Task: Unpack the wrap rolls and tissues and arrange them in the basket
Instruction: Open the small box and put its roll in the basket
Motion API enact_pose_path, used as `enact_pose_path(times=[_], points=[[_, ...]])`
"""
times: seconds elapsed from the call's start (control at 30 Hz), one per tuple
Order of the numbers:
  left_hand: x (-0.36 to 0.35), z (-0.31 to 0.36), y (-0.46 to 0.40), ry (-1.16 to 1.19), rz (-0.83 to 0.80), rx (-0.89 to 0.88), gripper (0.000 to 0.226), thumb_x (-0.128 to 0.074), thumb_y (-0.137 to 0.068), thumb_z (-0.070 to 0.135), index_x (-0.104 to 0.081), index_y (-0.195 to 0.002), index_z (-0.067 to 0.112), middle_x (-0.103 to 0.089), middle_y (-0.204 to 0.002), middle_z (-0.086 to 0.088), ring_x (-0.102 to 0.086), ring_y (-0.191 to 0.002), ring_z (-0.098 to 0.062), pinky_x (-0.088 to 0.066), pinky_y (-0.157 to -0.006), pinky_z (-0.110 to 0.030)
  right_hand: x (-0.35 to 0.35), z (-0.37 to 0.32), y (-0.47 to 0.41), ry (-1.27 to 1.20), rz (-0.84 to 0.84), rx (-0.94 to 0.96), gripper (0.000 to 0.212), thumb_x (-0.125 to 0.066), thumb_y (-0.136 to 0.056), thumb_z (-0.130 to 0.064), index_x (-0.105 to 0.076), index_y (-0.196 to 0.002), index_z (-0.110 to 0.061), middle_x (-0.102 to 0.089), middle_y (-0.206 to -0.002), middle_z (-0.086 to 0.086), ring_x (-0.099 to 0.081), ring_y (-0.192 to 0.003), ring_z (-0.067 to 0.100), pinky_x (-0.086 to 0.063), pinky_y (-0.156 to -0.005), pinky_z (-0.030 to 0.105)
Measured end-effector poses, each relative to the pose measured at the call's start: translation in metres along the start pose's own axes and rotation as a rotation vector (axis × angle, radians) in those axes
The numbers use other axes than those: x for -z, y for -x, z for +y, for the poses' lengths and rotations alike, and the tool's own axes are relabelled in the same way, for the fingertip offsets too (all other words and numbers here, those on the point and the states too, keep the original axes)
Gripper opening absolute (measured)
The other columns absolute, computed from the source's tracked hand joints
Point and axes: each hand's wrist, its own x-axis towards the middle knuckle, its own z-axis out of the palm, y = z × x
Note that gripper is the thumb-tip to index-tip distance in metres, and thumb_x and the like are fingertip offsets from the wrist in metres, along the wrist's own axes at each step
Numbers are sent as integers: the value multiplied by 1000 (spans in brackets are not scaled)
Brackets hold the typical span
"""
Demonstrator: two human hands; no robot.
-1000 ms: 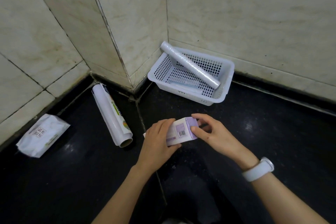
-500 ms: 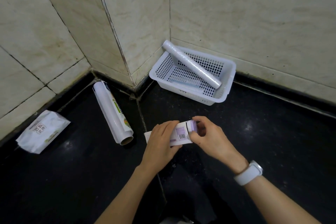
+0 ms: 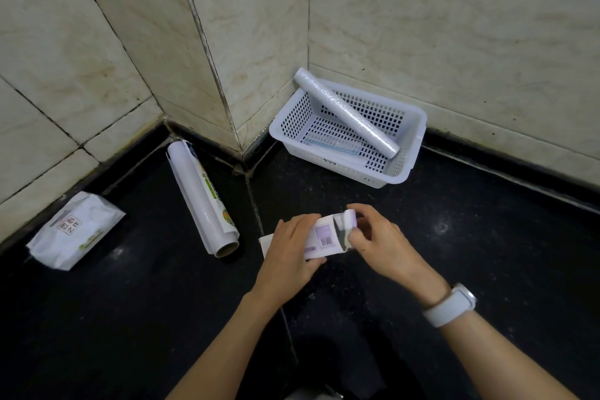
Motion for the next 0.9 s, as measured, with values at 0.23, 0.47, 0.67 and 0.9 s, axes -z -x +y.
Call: enact_pose_path(times=[0.23,0.47,0.67,0.9], points=[[1,-6,3,175,-8,92,71,-76,-71,27,-28,-114,57,-38,-113,37,-32,-110,24,-36,-77,3,8,10,-2,-93,148,99,63,-48,-89,-15,-17,-142,-29,-36,-131,-3,-37,-119,10,-33,-100,27],[-1,-8,5,381,27,209,73,-79,-62,31,-32,-107,64,-45,-116,37,-40,-111,20,-41,-77,1,-4,26,1,522,271,192,38,-42,-93,-31,-50,-128,-18,-50,-117,7,-37,-109,23,-31,-89,38],[-5,-10,1,359,-15,219,74,-80,-62,30,-30,-108,63,-48,-120,31,-47,-114,6,-41,-87,-16,-7,24,10,67,218,426,30,-48,-90,-13,-57,-119,-16,-54,-105,-7,-46,-97,10,-41,-85,21],[-5,-14,-2,394,21,262,75,-80,-60,33,-30,-107,65,-48,-117,32,-47,-115,4,-41,-90,-19,-5,17,13,-11,132,507,22,-52,-86,-27,-65,-78,-13,-54,-101,-7,-49,-96,8,-40,-84,16]])
